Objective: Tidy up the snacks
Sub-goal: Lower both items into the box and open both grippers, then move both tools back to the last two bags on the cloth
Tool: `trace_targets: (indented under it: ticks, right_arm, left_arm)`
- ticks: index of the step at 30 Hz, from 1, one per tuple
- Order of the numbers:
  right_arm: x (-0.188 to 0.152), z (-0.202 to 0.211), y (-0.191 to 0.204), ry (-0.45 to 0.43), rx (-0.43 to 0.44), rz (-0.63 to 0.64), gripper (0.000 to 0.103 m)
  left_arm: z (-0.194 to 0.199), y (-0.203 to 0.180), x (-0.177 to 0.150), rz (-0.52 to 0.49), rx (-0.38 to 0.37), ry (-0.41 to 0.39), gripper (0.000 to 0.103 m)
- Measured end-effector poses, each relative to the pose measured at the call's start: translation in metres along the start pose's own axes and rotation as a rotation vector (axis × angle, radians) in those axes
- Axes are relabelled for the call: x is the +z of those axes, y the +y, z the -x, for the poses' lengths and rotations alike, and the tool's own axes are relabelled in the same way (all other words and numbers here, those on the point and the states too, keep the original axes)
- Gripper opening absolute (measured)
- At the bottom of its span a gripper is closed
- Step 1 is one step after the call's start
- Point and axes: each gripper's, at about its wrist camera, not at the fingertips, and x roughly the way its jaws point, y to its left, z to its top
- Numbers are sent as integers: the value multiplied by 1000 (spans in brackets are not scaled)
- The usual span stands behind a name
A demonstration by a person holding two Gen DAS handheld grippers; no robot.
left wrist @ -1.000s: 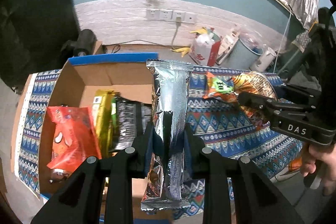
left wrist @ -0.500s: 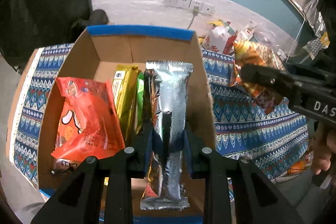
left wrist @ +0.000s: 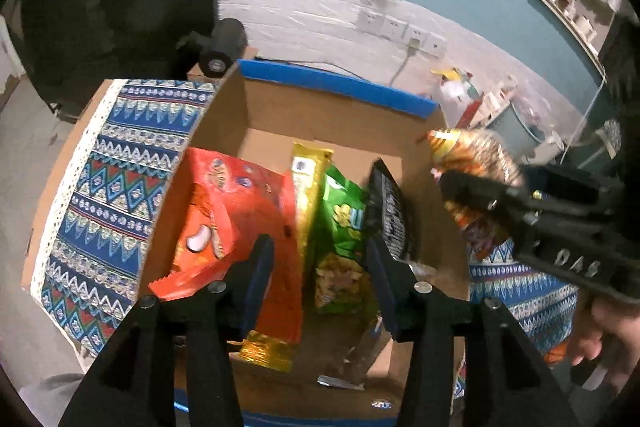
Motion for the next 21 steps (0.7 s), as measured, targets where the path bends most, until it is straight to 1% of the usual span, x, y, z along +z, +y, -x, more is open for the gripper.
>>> trace_targets:
  ticks: [2,4,9,14,17,19,21]
  right_arm:
    - [2,-5,4,7,8,0,46]
    - [5,-10,6,12,15,-4,46]
    - [11,-22,13,32,47,-18,46]
    - [16,-34,12,60,87,-35,48]
    - [17,-37,6,66,97,-61,49]
    - [16,-34,1,64,100,-75,51]
    - [15,-28,-3,56,102,-78,56]
  left_arm:
    - [2,5,3,11,5,-8,51]
    - [5,11,5,28,6,-17,56]
    - [7,20,5,54,3,-26,56]
    - [6,20,4,66,5,-23,57]
    - [4,17,5,74,-1,-11,60]
    - [3,13,6,77,-4,-11,62]
    - [2,7,6,71,-3,-8,62]
